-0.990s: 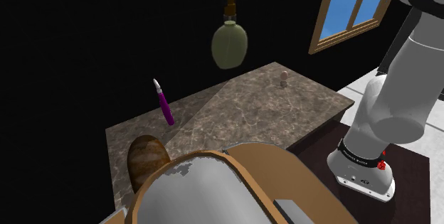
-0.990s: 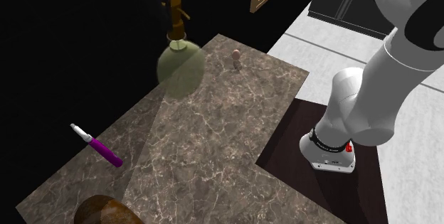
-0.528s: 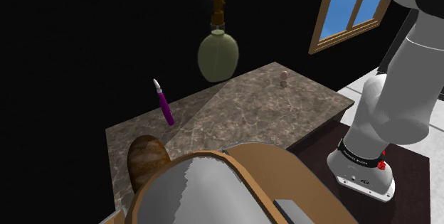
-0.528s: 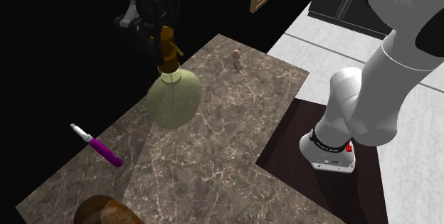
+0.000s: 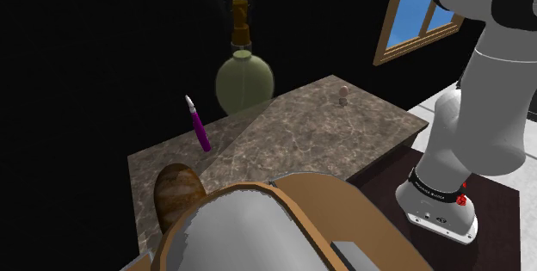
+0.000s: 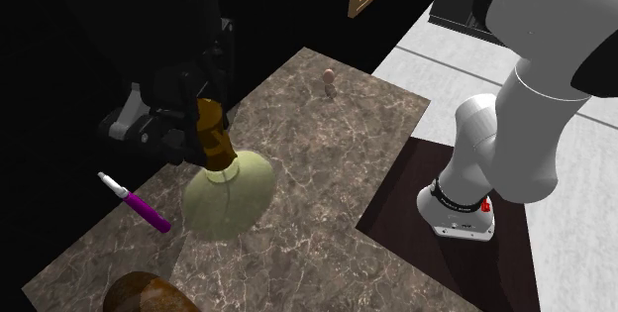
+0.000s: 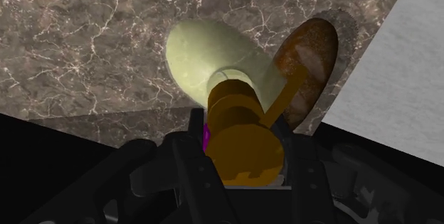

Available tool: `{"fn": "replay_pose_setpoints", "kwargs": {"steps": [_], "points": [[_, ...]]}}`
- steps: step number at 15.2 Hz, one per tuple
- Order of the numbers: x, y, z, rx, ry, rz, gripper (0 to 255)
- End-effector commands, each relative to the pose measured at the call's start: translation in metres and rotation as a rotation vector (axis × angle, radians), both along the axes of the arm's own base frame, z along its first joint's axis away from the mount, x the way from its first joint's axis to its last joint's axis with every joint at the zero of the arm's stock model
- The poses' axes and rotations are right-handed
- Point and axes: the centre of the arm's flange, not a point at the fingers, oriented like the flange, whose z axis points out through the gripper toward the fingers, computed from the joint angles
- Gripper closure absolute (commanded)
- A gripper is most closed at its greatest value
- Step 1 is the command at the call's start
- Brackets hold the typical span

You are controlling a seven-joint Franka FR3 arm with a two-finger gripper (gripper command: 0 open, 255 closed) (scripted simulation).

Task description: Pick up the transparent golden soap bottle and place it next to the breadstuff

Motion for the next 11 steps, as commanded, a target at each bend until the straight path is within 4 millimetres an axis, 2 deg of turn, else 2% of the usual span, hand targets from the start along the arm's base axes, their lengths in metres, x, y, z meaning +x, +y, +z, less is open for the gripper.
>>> {"fn": "replay_pose_setpoints", "kwargs": {"steps": [1, 11], "points": [[-0.005, 0.012, -0.006, 0.001, -0.001, -0.001, 255], [-0.005, 0.012, -0.059, 0.001, -0.001, -0.001, 255]]}}
